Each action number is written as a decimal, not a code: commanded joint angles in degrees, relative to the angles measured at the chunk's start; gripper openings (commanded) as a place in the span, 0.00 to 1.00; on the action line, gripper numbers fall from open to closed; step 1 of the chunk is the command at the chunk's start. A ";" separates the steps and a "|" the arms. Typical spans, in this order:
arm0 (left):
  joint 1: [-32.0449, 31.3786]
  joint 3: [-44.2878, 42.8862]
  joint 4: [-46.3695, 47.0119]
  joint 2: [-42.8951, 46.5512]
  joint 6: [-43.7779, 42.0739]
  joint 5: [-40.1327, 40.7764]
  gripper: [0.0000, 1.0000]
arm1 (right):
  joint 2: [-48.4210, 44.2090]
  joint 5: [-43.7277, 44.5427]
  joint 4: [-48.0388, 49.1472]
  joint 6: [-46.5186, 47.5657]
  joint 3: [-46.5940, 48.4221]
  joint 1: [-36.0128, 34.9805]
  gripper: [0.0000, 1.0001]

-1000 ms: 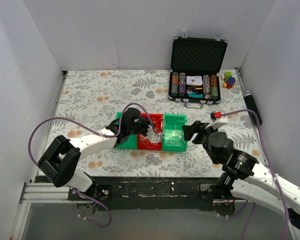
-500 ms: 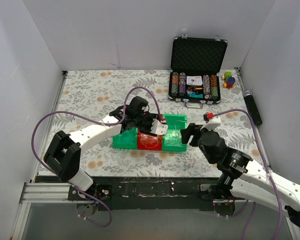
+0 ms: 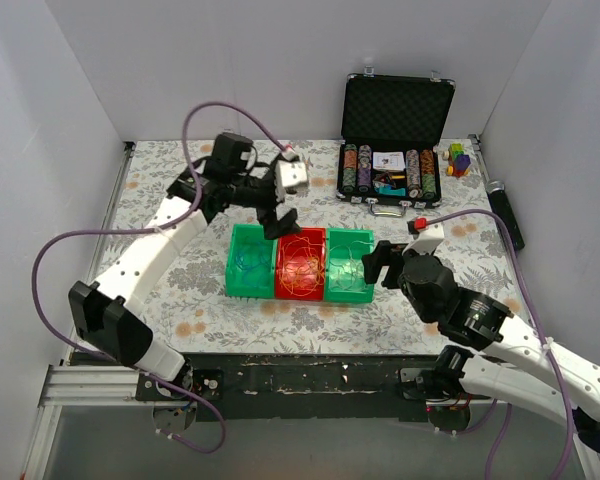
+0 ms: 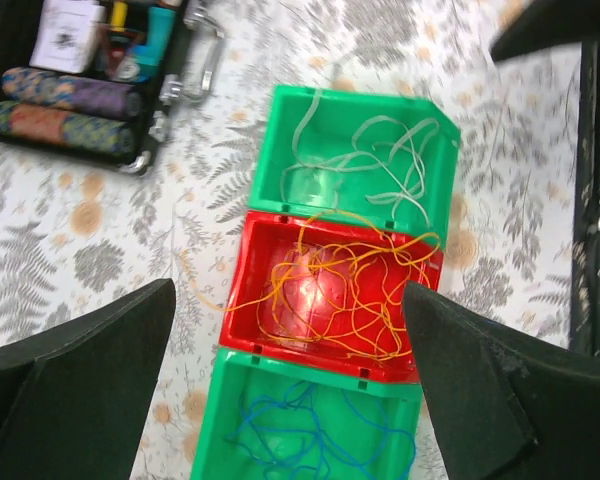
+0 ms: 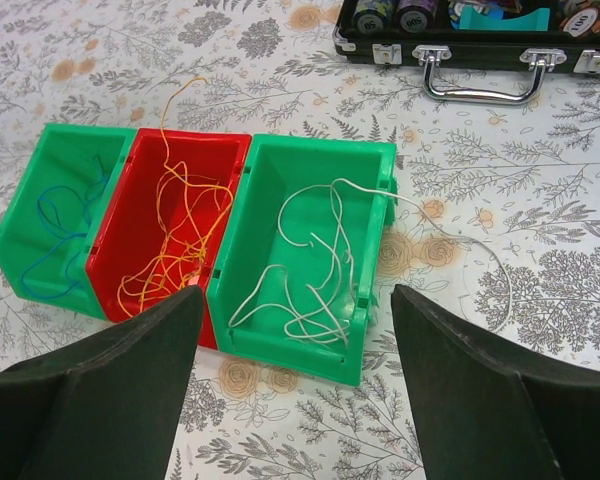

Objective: Untangle the cables

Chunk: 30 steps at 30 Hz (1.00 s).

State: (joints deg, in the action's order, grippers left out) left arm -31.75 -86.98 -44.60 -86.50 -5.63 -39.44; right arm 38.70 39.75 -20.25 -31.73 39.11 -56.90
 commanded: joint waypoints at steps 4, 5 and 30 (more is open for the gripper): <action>5.55 -5.31 -1.72 7.56 22.92 -7.76 0.98 | 4.19 -1.34 -3.39 0.96 5.18 0.13 0.85; 6.43 -5.48 -1.55 8.18 25.38 -7.50 0.98 | 4.37 -1.34 -3.74 0.88 5.36 0.13 0.85; 24.28 12.88 8.30 13.03 48.17 30.19 0.98 | 2.00 -3.09 -14.73 -2.20 9.23 0.13 0.91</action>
State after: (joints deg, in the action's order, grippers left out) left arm -7.62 -75.22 -44.34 -77.14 41.89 -18.04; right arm 43.38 37.04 -35.81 -33.91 48.64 -56.90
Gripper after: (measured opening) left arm 0.981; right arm 0.907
